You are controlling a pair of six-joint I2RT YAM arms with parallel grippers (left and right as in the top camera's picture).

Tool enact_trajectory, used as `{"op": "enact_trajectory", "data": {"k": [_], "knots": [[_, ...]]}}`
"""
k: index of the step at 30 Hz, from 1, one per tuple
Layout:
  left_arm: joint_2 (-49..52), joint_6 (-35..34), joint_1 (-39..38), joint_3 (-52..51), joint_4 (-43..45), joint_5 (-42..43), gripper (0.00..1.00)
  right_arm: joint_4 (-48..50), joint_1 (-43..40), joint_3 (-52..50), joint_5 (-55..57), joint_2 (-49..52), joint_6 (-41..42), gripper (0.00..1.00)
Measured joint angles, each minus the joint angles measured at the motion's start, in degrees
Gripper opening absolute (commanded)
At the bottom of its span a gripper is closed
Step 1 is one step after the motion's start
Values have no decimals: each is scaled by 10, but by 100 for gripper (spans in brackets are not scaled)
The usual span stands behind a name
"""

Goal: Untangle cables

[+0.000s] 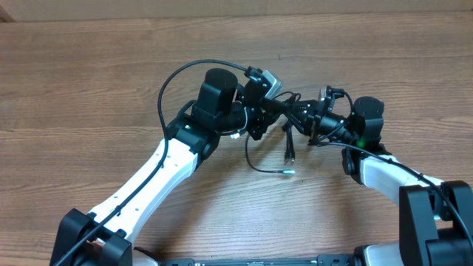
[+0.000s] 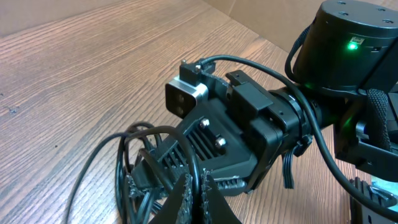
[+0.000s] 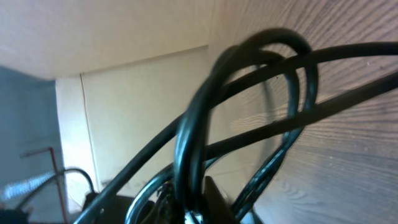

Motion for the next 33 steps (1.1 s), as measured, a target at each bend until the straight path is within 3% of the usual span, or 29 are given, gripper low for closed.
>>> {"op": "enact_trajectory", "data": {"k": [8, 22, 28, 33], "knots": [[0, 0, 0, 0, -16, -29, 4, 0, 0, 0, -2, 0, 0, 4], [-1, 0, 1, 0, -108, -241, 4, 0, 0, 0, -86, 0, 1, 4], [-1, 0, 16, 0, -131, -269, 4, 40, 0, 0, -132, 0, 10, 4], [-1, 0, 36, 0, -150, -279, 4, 132, 1, 0, -153, 0, 43, 4]]}}
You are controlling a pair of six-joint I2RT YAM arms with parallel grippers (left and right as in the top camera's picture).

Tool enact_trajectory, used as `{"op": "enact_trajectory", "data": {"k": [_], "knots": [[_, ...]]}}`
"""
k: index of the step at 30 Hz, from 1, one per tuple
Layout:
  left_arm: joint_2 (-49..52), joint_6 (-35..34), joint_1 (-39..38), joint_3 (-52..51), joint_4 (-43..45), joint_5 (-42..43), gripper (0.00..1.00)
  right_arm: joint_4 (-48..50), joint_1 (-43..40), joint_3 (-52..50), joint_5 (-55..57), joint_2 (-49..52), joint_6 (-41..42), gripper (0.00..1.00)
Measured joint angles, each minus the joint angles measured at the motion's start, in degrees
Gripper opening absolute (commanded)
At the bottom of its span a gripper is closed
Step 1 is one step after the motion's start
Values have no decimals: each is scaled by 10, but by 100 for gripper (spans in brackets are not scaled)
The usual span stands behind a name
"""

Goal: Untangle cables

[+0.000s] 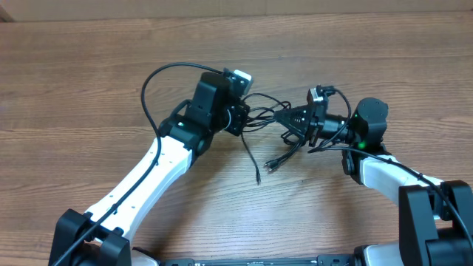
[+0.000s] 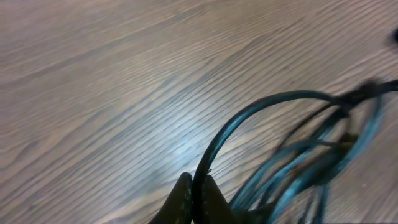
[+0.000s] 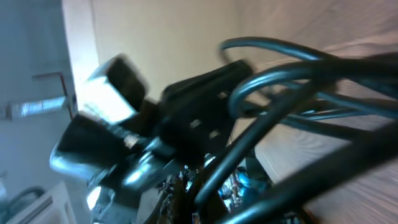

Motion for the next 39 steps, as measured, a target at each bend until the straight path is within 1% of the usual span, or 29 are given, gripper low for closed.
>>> {"op": "enact_trajectory", "data": {"k": [3, 6, 29, 39], "knots": [[0, 0, 6, 0, -5, -3, 4, 55, -1, 0, -9, 0, 28, 4], [0, 0, 7, 0, -7, -5, 4, 83, -5, 0, -14, 0, 52, 4], [0, 0, 6, 0, -12, -5, 4, 85, -108, 0, -24, 0, 154, 4], [7, 0, 6, 0, -12, -5, 4, 84, -139, 0, -18, 0, 203, 4]]}}
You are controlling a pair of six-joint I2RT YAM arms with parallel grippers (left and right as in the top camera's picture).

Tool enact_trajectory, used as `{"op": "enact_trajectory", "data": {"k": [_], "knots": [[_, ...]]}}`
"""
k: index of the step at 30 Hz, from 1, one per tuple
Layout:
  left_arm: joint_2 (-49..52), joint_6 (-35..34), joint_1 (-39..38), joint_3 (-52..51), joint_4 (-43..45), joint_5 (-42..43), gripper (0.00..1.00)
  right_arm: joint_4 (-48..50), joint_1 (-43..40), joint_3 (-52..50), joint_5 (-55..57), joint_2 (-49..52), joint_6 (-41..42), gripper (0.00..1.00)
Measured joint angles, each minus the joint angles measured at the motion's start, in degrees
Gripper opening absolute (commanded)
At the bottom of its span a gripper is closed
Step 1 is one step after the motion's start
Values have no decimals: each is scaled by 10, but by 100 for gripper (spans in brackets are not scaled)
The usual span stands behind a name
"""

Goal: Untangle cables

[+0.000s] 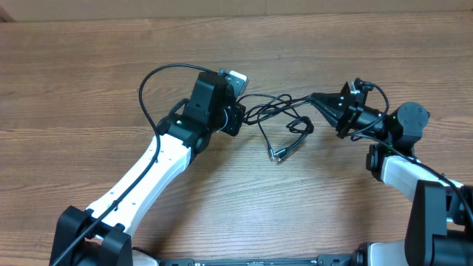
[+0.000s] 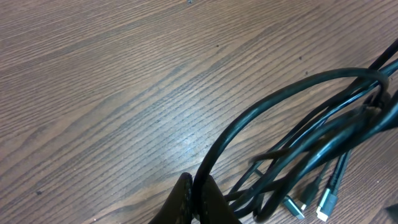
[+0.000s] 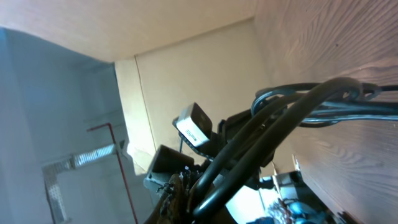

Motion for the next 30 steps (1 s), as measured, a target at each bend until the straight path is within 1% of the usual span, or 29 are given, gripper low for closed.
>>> {"op": "enact_trajectory", "data": {"k": [2, 3, 4, 7, 8, 13, 17, 23, 26, 30], "knots": [[0, 0, 0, 0, 0, 0, 4, -1, -6, 0, 3, 0, 9, 4], [0, 0, 0, 0, 0, 0, 4, -1, -10, 0, 5, 0, 12, 7], [0, 0, 0, 0, 0, 0, 4, -1, -15, 0, 6, 0, 14, 11], [0, 0, 0, 0, -2, -3, 4, -3, -26, 0, 12, 0, 19, 33], [0, 0, 0, 0, -3, -5, 4, -2, -30, 0, 13, 0, 20, 37], [0, 0, 1, 0, -6, -9, 4, -1, -35, 0, -3, 0, -10, 53], [0, 0, 1, 0, -6, -9, 4, -1, -35, 0, -42, 0, -55, 63], [0, 0, 1, 0, 13, 2, 4, -1, -33, 0, -82, 0, -101, 63], [0, 0, 1, 0, 26, 14, 4, -8, -23, 0, -85, 0, -113, 63], [0, 0, 1, 0, 30, 24, 4, -40, 10, 0, -68, 0, -125, 62]]}}
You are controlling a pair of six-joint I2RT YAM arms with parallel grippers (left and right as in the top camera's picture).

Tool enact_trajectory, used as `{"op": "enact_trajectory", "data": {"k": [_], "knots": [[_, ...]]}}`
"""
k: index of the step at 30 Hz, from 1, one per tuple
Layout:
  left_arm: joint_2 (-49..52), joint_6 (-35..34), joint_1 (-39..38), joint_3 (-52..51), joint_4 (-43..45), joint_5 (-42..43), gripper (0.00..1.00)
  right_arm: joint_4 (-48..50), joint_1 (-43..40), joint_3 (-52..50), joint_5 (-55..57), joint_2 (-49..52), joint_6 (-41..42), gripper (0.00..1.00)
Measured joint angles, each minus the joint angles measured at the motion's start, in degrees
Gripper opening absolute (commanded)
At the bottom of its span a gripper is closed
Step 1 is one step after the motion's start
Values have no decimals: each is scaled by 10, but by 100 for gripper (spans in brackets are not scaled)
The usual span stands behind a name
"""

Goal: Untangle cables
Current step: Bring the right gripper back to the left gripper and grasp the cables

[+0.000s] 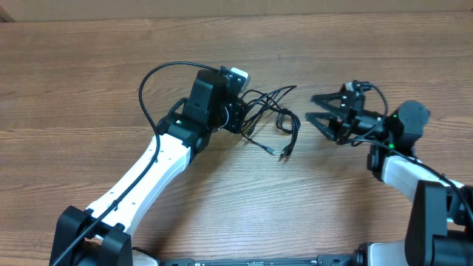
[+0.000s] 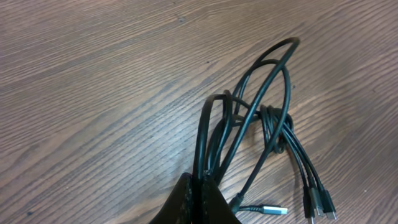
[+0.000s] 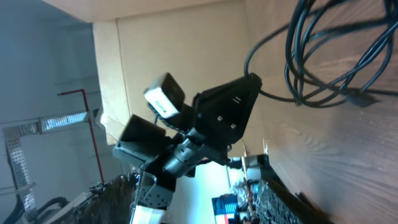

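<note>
The tangle of black cables (image 1: 272, 118) lies on the wooden table (image 1: 89, 66), its plug ends (image 1: 284, 153) pointing toward the front. My left gripper (image 1: 240, 120) is shut on the tangle's left side. In the left wrist view the fingers (image 2: 186, 202) pinch several strands, and the loops (image 2: 255, 118) spread out ahead with a silver plug (image 2: 268, 209) at lower right. My right gripper (image 1: 313, 108) stands open to the right of the tangle, apart from it. In the right wrist view its fingers (image 3: 118, 196) are spread wide and the cables (image 3: 323, 62) lie beyond them.
The left arm's own black cable (image 1: 159, 81) arches over its wrist. The left arm and its camera (image 3: 205, 124) face the right gripper across the tangle. Bare wood surrounds the cables on all sides.
My right gripper has opened and let go of the cables. The strands that were stretched between the two grippers now lie slack in a bunch beside the left gripper.
Both grippers were shut on the tangle close together at the table's middle. Then they stood a little apart with loops hanging between them. Then the right gripper was farther right, the cables drawn out. Now the right is open and only the left holds them.
</note>
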Motion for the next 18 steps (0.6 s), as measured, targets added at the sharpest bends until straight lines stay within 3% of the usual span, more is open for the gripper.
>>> {"op": "enact_trajectory", "data": {"k": [8, 15, 18], "knots": [[0, 0, 0, 0, 0, 19, 4, -160, 88, 0, 110, 0, -48, 62], [0, 0, 0, 0, 0, 24, 4, -176, 159, 0, 202, 0, -51, 62], [1, 0, 0, 0, 0, 24, 4, -176, 184, 0, 232, 0, -53, 52]]}}
